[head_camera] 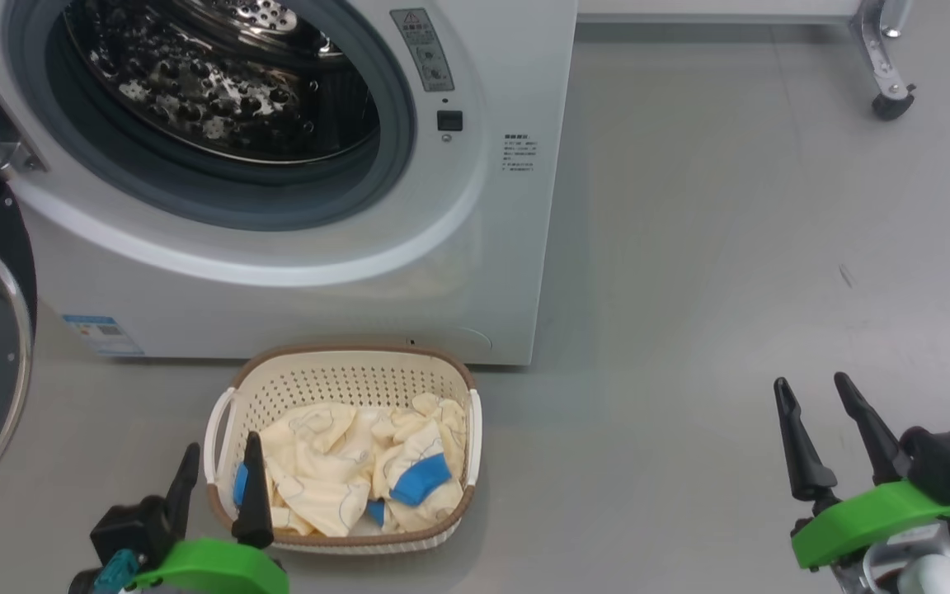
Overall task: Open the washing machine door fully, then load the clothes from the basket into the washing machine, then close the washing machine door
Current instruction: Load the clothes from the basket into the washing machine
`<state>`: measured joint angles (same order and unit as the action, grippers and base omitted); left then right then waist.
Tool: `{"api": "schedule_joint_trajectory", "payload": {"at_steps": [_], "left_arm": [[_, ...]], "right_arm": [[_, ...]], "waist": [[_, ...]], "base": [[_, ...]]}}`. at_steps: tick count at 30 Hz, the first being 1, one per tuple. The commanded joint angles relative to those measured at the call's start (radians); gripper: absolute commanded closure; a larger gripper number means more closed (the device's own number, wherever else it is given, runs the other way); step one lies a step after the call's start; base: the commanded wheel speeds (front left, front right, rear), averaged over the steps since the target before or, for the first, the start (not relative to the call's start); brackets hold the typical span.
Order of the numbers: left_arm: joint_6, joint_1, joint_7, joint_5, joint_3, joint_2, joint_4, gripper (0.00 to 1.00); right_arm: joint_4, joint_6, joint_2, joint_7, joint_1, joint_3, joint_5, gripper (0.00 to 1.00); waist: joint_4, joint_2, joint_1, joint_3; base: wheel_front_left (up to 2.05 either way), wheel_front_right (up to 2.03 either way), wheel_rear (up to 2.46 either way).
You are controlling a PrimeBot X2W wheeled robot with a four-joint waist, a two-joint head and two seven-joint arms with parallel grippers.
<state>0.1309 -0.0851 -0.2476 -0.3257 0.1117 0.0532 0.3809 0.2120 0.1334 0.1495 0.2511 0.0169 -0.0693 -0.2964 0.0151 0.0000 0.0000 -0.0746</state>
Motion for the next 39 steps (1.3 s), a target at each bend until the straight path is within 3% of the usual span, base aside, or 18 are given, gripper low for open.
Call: {"api": "schedule_joint_trajectory", "payload": {"at_steps": [1, 12, 18, 22, 39], "left_arm": [[0.0, -0.061, -0.014, 0.016, -0.033, 0.012, -0.017, 0.0], [-0.021, -0.197, -0.014, 0.061, -0.038, 0.008, 0.138, 0.0], [-0.024, -0.329, 0.013, 0.029, -0.059, 0.02, 0.277, 0.0], [-0.057, -0.422, 0.067, 0.022, -0.078, 0.046, 0.381, 0.0], [-0.074, -0.725, 0.238, -0.034, -0.124, 0.19, 0.788, 0.0]], "right_arm": [[-0.037, -0.003, 0.029, 0.011, -0.044, -0.018, -0.004, 0.0], [-0.056, -0.003, 0.044, 0.011, -0.112, -0.018, -0.016, 0.0], [-0.068, -0.003, 0.031, 0.011, -0.165, -0.024, -0.024, 0.0], [-0.073, -0.003, 0.015, 0.011, -0.201, -0.017, -0.022, 0.0], [-0.097, -0.003, -0.011, 0.011, -0.282, -0.053, -0.03, 0.0]], "waist": [[-0.009, 0.0, 0.0, -0.041], [-0.07, 0.0, 0.0, -0.242], [-0.126, 0.0, 0.0, -0.371], [-0.165, 0.0, 0.0, -0.45], [-0.308, 0.0, 0.0, -0.673]], "base": [[0.0, 0.0, 0.0], [0.0, 0.0, 0.0], [0.0, 0.0, 0.0], [0.0, 0.0, 0.0], [0.0, 0.0, 0.0]]}}
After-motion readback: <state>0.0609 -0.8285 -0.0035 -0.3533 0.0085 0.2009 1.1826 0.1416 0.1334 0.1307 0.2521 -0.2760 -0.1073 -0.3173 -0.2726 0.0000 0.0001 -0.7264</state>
